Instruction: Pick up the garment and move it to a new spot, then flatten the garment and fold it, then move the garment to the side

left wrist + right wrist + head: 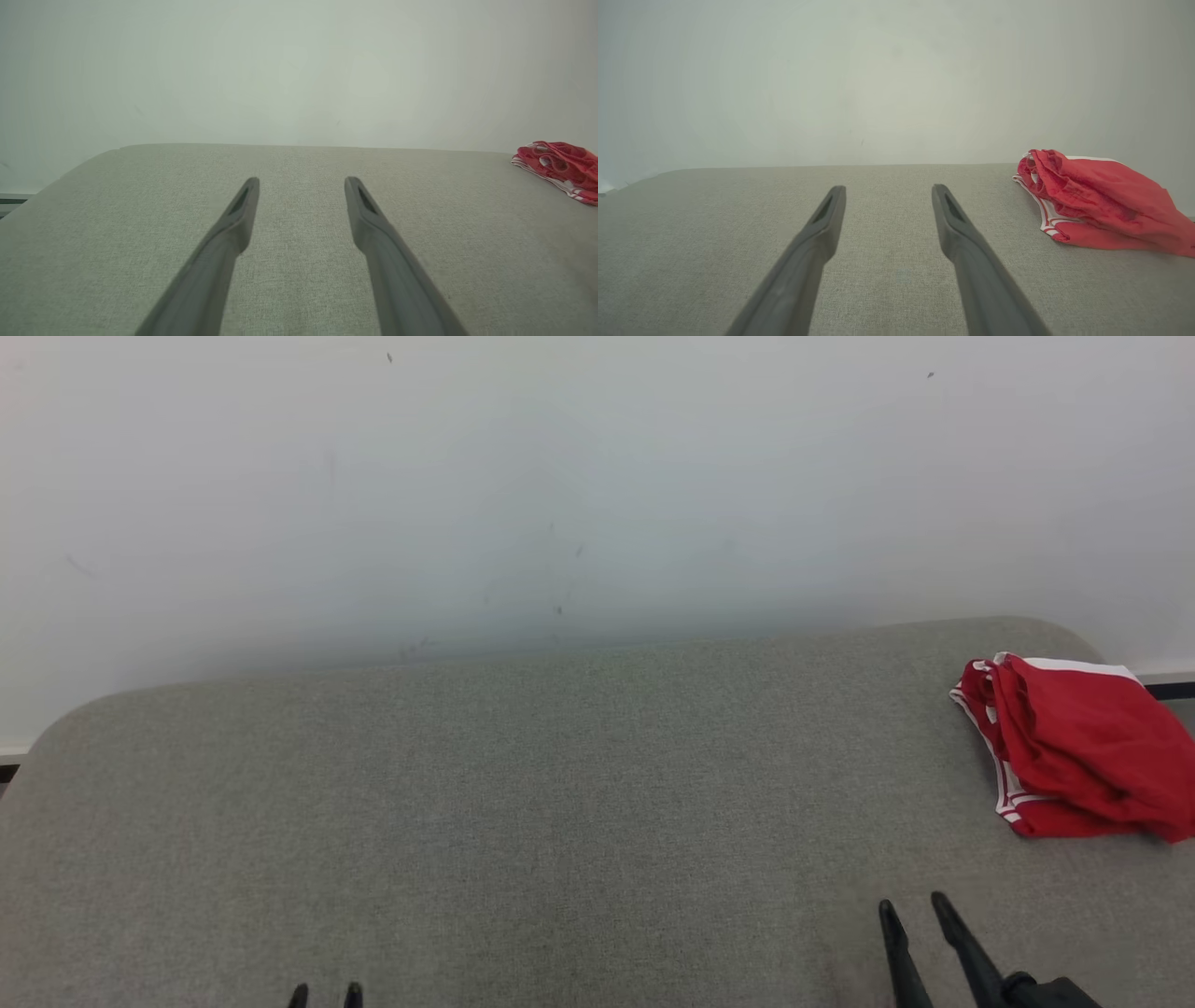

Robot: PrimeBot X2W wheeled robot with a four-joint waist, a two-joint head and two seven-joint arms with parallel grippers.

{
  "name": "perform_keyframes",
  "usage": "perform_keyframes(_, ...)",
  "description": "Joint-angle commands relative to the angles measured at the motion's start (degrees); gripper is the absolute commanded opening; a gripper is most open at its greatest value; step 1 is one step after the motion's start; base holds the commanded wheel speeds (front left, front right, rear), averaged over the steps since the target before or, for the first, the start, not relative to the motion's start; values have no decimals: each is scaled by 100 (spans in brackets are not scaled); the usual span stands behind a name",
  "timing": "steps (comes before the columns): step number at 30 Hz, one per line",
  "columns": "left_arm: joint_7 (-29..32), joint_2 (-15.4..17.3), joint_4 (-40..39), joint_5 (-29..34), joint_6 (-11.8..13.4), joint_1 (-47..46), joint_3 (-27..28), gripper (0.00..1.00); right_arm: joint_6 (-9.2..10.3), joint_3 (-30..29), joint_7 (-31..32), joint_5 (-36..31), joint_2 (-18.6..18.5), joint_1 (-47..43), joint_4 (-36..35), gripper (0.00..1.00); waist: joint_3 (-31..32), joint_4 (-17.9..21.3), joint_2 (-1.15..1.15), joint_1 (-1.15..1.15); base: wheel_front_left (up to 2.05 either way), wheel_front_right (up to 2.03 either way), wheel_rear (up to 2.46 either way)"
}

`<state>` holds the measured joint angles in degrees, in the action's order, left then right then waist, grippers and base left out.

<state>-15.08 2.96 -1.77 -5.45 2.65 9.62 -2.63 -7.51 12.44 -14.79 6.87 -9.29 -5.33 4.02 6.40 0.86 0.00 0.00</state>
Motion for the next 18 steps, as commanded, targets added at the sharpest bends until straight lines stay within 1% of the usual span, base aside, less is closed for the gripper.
perform_keyframes(1, 3, -2, 8, -25, -1, 9, -11, 0, 0, 1, 1, 25, 7, -13, 17, 0, -2, 0, 0, 0, 0, 0, 0)
perform_keyframes(2, 17, -5, 72, -10, -2, 9, -10, 0, 0, 5, 17, 17, 10, -46, 92, 0, -1, 0, 0, 0, 0, 0, 0)
perform_keyframes(7, 100, 5, 124, -644, -21, -116, -23, 0, 0, -120, 150, 661, 13, 55, 160, 0, -29, -3, 0, 0, 0, 0, 0)
perform_keyframes(15, 248, 25, 431, -1582, -145, -422, -33, 0, 0, -313, 368, 1617, -4, 286, 367, 0, -71, -8, 0, 0, 0, 0, 0)
perform_keyframes(16, 248, 25, 431, -1582, -145, -422, -33, 0, 0, -313, 368, 1617, -4, 286, 367, 0, -71, -8, 0, 0, 0, 0, 0)
perform_keyframes(18, 283, 28, 509, -1802, -176, -496, -36, 0, 0, -359, 419, 1839, -5, 339, 413, 0, -81, -10, 0, 0, 0, 0, 0)
